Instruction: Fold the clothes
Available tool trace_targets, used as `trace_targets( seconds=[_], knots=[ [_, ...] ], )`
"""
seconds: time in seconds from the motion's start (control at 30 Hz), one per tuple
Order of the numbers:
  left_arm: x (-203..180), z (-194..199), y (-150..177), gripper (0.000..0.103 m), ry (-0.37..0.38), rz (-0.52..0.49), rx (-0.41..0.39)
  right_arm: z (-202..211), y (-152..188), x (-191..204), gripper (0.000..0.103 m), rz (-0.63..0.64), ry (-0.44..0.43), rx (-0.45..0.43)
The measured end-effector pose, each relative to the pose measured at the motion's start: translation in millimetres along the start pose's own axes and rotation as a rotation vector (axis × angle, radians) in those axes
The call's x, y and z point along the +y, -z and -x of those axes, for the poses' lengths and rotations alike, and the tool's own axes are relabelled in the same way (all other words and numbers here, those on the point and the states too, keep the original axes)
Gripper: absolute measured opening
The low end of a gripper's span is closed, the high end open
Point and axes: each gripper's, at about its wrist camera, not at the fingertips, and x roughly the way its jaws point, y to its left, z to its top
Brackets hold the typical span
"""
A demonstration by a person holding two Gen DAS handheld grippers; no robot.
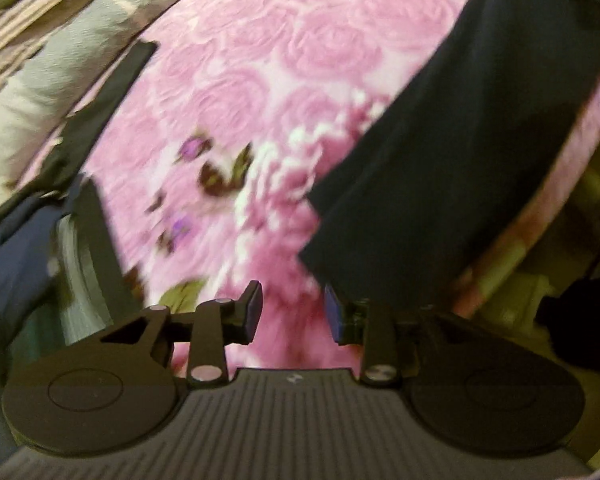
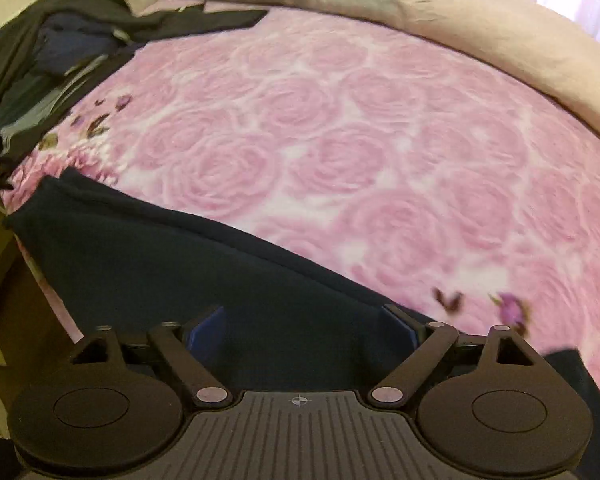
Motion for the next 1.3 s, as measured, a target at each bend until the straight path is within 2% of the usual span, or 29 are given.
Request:
trace_targets(
  seconds=[0.07,0.17,0.23,0.27,0.33,0.37,0.47,0.57,0.67,0.8,0.93,1.03,1.13,1.3],
  knots=[
    [7,-16,-11,0.031,0.084,0.011,-0.026,-6,0,-1,0.086,-0.011,0.017,0.022],
    [9,-39,-21,0.033,0.2,-0.032,0.007,-5,9,-11,0.086,-0.054,0.06,0.055],
    [8,-43,-22,0.033,0.228,-0.085,0.009,-5,14,-18,0.086,-0.082,0.089,0.077],
    [9,-44,-23,0.029,0.241,-0.106,0.012,-5,17,-21,0.086,-0.097,0.103,0.087],
    [10,-42,-25,0.008,0.267,-0.128,0.04,-4,23,-28,0.086,-0.125,0.132,0.109],
    [9,-39,-26,0.004,0.262,-0.159,0.044,-4,26,-31,0.086,-0.141,0.147,0.12],
    [10,-23,-30,0.003,0.233,-0.218,0.019,4,37,-50,0.086,-0.221,0.204,0.134],
    [22,-9,-38,0.003,0.181,-0.192,-0.017,12,48,-67,0.086,-0.256,0.28,0.14],
    [30,-10,-46,0.003,0.133,-0.173,-0.019,24,67,-89,0.086,-0.317,0.37,0.139],
    [25,-29,-57,0.005,0.112,-0.181,0.061,57,104,-123,0.086,-0.506,0.46,0.106],
    [18,-27,-73,0.01,0.062,-0.191,0.11,99,149,-150,0.086,-0.651,0.579,0.052],
    [11,-11,-99,0.012,0.025,-0.211,0.095,123,186,-171,0.086,-0.756,0.646,0.023],
    [-12,6,-139,0.014,0.021,-0.254,0.053,148,225,-196,0.086,-0.923,0.672,-0.04],
    [-97,20,-235,0.015,0.124,-0.35,-0.064,177,273,-241,0.086,-1.139,0.629,-0.214]
  ],
)
